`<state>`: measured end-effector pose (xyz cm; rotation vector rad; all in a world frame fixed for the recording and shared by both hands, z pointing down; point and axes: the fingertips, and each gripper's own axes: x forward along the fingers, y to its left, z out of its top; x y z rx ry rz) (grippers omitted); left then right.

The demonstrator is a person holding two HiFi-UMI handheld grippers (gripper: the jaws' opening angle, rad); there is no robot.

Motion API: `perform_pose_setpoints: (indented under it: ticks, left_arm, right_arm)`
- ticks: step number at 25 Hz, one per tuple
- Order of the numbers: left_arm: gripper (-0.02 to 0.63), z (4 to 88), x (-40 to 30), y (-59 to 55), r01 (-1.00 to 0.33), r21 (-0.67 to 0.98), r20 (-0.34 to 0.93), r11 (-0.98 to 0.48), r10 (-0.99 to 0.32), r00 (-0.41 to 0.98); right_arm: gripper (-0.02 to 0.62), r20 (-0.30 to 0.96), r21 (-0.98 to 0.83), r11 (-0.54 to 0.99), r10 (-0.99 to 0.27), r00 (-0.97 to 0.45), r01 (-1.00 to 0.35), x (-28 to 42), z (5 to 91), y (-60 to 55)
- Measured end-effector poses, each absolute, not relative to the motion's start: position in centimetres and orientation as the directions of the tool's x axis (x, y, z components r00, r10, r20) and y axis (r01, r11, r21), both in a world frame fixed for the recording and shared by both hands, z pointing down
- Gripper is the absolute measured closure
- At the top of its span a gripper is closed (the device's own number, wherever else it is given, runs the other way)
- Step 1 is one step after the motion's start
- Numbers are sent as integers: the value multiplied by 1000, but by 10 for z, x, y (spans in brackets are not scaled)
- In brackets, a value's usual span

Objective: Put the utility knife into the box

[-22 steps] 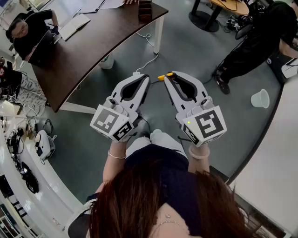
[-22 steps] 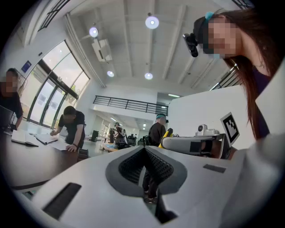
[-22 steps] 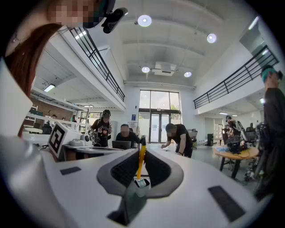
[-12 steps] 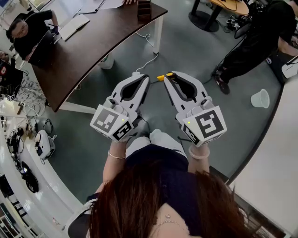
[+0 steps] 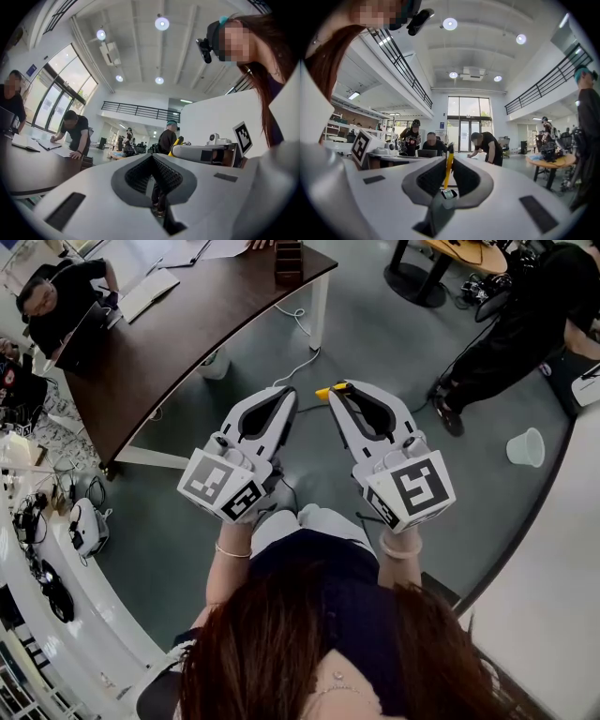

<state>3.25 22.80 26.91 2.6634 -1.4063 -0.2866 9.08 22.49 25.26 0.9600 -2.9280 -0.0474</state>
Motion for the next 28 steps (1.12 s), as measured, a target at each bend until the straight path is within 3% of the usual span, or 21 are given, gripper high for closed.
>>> perform_pose_setpoints:
  ticks: [11,28]
  left_arm:
    - [606,278,24,170,-815,198,-94,-545,-838,538]
    - [606,268,-38,-40,-779,180,-117,-601,-799,589]
  right_arm:
    - [541,44,7,812,-584,-811,-584,84,264,162]
    - [541,17,40,773,-634,-773,-633,18,242,-40]
